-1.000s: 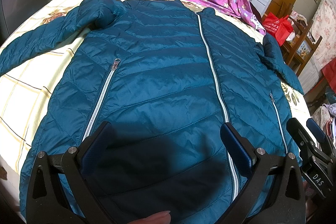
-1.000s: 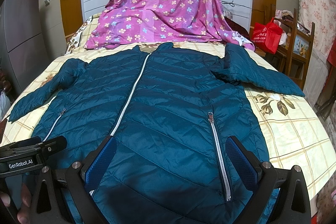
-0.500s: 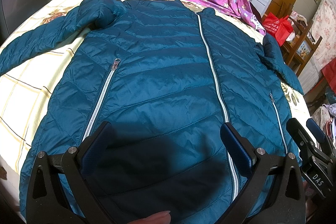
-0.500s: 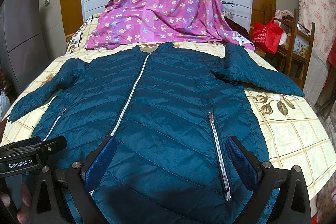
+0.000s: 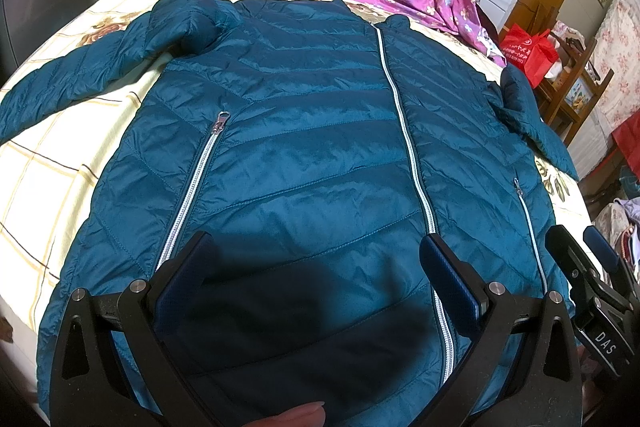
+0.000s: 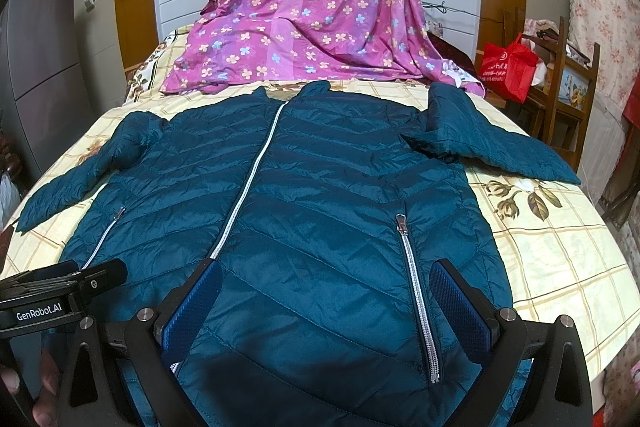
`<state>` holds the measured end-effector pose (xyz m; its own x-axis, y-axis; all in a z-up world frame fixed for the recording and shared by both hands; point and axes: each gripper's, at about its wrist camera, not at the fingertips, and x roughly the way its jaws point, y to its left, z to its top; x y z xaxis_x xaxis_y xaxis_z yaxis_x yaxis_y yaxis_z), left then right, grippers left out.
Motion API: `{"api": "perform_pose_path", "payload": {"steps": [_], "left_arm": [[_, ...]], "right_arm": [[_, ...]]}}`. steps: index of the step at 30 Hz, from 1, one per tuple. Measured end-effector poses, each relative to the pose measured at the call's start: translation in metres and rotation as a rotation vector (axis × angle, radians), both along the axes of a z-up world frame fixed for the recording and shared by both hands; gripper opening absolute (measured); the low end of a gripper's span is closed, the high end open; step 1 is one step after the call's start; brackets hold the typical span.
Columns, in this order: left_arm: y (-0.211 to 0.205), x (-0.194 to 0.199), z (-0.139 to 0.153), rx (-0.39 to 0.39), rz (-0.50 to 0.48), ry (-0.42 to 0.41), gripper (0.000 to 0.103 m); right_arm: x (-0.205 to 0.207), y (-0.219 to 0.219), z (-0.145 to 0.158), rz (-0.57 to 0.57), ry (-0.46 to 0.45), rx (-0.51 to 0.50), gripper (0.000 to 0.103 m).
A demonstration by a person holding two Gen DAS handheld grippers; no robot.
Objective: Fold large clothes
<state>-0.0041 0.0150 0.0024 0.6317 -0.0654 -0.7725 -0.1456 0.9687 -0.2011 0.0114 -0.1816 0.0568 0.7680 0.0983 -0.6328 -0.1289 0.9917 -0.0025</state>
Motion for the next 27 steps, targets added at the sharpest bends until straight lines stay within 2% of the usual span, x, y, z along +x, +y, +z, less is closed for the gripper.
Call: {"api": "perform_pose_path", "payload": {"steps": [27], "left_arm": [[0.0011,0.001,-0.0005,-0.004,0.0,0.001,0.103]], "right_arm": [[0.0,-0.0002,-0.0001,0.0,0.0,-0.001,0.103]]}}
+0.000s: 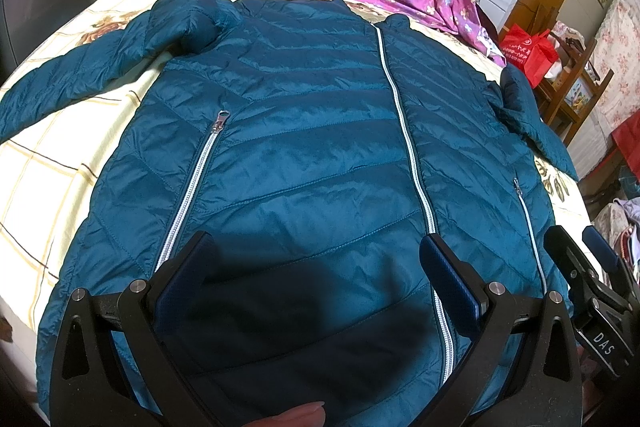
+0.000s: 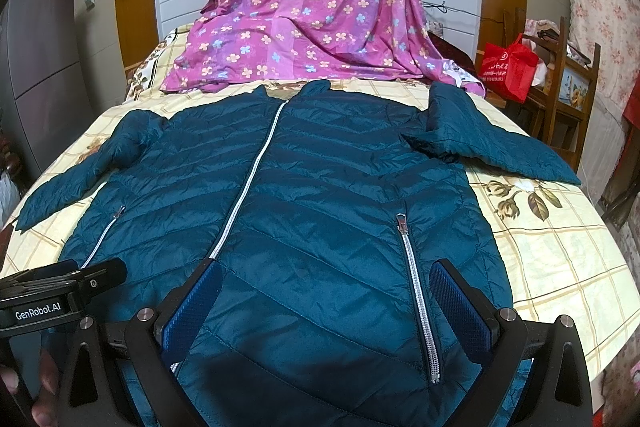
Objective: Fold large clothes
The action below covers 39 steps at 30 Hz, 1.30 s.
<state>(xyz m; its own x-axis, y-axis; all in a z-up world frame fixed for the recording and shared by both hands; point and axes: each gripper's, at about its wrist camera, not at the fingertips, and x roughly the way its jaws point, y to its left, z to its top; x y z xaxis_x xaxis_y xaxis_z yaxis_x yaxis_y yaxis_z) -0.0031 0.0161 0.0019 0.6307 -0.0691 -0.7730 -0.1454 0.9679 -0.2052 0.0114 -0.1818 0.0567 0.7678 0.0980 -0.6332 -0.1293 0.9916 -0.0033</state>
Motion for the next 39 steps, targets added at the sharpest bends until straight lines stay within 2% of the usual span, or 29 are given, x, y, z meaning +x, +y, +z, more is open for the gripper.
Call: {"api": "perform_pose_path", "payload": {"steps": [39], "left_arm": [[0.0024,0.0006,0.0004,-0.006,0.001,0.0,0.103]], "right_arm": [[0.0001,0.0003,0.0004,-0.001,-0.001,0.0,0.103]]}}
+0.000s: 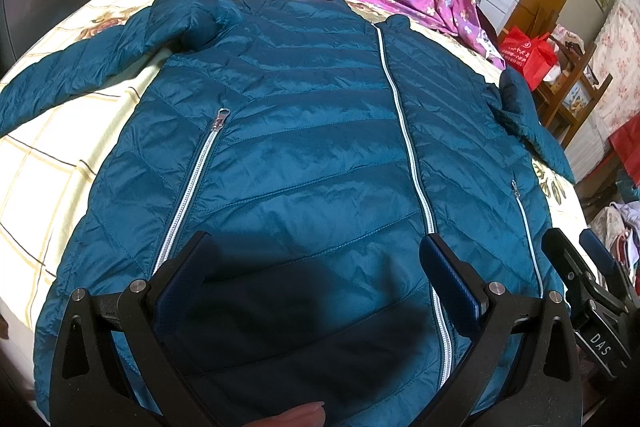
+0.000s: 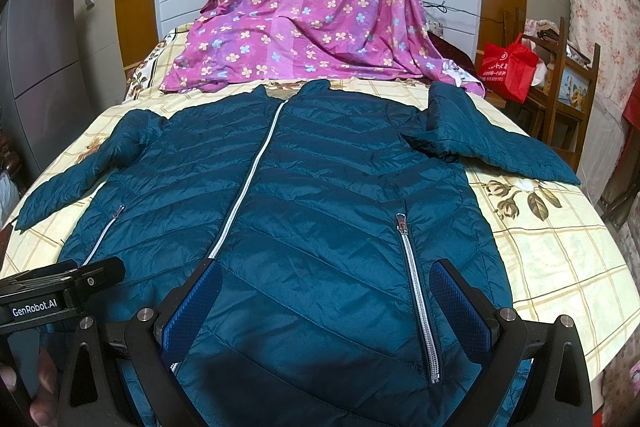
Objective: Fold large clothes
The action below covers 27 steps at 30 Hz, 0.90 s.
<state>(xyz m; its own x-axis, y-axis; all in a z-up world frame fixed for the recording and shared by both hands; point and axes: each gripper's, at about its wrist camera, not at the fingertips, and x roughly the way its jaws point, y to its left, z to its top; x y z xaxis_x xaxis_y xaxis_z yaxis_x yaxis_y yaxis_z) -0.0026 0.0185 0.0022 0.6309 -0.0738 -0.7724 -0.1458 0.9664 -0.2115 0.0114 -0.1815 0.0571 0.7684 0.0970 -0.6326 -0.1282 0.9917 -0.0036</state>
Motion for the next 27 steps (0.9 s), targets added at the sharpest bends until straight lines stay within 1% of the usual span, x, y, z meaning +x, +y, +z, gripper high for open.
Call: {"api": "perform_pose_path", "payload": {"steps": [27], "left_arm": [[0.0006,-0.0008,0.0001,-0.007,-0.001,0.001,0.103]], "right_arm": [[-0.0002,-0.0009,0.0007,-0.002,0.0,0.003,0.103]]}}
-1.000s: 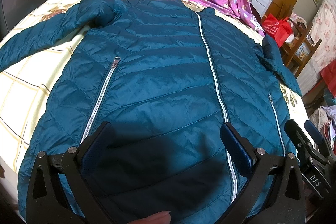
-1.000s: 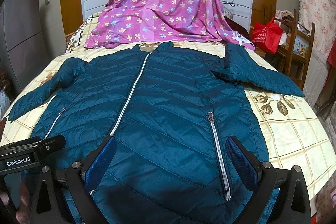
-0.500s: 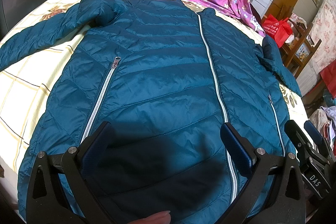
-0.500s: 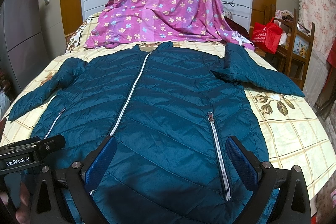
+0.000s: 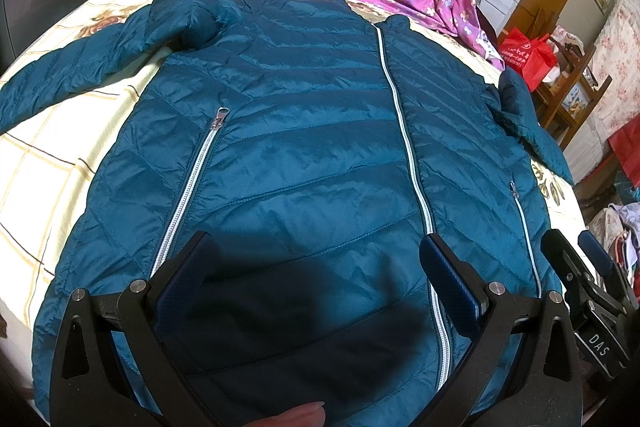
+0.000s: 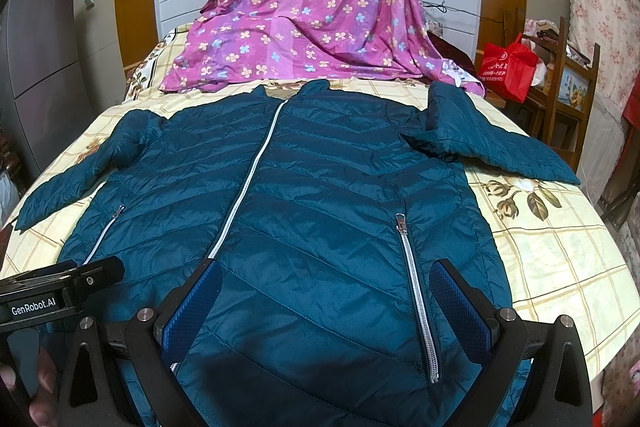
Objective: Fold large clothes
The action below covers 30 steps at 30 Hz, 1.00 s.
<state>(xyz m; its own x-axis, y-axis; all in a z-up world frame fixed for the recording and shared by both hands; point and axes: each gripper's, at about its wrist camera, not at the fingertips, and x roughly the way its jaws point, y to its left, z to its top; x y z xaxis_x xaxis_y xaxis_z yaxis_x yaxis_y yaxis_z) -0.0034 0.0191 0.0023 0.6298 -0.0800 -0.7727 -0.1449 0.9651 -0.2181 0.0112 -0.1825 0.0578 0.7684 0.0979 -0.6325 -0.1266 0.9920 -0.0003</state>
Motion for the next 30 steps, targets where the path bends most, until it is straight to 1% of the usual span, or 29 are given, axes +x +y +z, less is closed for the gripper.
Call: {"api": "perform_pose_path", "payload": {"steps": [16,24,30], "left_arm": [[-0.01,-0.005,0.0,0.015,0.009,-0.001,0.103],[-0.014,-0.01,0.003,-0.002,0.014,-0.004,0.103],[-0.016,-0.011,0.004,-0.029,0.022,-0.007,0.103]], "right_arm": [[0.0,-0.001,0.0,-0.003,-0.001,0.003,0.103],[0.0,-0.008,0.0,-0.022,-0.002,0.018,0.103],[-0.006,-0.009,0.003,-0.019,-0.032,-0.001,0.103]]}}
